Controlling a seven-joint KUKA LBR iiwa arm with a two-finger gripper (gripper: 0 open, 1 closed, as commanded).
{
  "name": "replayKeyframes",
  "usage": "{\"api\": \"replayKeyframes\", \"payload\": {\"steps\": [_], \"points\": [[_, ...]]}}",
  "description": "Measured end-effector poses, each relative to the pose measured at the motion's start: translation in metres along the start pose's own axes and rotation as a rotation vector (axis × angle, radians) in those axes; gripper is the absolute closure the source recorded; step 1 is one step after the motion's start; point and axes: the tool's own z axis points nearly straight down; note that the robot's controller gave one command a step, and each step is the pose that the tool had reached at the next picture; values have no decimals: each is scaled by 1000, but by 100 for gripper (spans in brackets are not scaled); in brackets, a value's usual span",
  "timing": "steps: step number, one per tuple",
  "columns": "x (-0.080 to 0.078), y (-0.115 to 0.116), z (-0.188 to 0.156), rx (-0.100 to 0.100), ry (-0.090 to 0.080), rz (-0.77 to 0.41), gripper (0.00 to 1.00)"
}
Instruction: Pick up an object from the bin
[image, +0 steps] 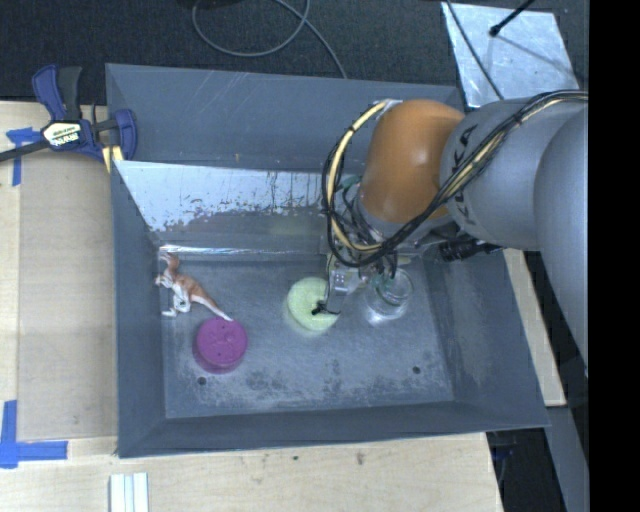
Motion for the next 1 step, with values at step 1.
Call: {"api": "replayKeyframes", "payload": {"steps": [1], "points": [[15, -2, 38, 0, 5, 83, 0]]}}
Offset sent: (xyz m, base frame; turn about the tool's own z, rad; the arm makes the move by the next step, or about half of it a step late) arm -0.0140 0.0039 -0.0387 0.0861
